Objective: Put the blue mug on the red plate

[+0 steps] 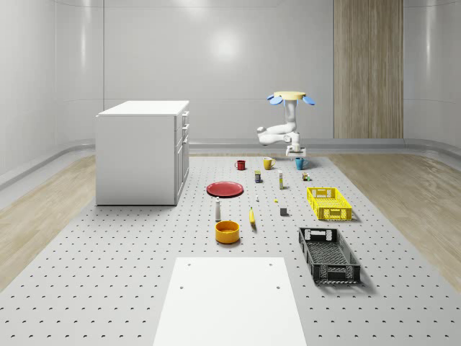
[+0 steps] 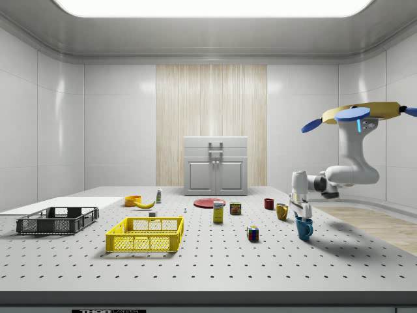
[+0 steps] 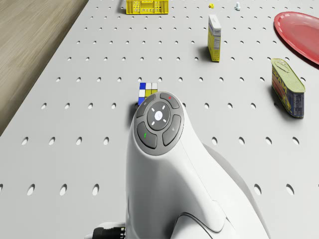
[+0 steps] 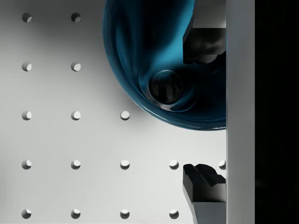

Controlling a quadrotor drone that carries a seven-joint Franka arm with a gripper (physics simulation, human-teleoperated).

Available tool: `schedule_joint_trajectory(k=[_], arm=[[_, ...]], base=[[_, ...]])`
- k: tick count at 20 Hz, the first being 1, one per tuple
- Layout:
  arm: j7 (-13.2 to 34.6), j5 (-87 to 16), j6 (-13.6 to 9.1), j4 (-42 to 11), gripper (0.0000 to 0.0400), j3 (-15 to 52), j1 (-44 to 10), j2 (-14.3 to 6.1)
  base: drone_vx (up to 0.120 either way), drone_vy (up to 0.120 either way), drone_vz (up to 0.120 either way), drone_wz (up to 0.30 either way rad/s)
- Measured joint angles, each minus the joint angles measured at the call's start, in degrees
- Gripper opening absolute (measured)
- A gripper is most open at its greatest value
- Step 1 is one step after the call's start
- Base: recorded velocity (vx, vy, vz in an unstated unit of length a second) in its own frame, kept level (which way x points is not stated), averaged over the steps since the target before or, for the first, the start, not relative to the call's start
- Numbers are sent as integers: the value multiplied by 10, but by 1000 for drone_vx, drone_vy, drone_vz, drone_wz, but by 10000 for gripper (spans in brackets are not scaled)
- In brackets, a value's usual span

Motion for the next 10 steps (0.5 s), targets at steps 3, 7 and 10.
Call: schedule_joint_trajectory(k=[3, 7, 10], arm=[[2, 2, 6, 0, 173, 1, -2, -6], [4, 6, 13, 1, 127, 2, -4, -14], [5, 9, 19, 1, 113, 4, -6, -20]], base=[[0, 0, 0, 0], [0, 0, 0, 0], [0, 0, 0, 0]])
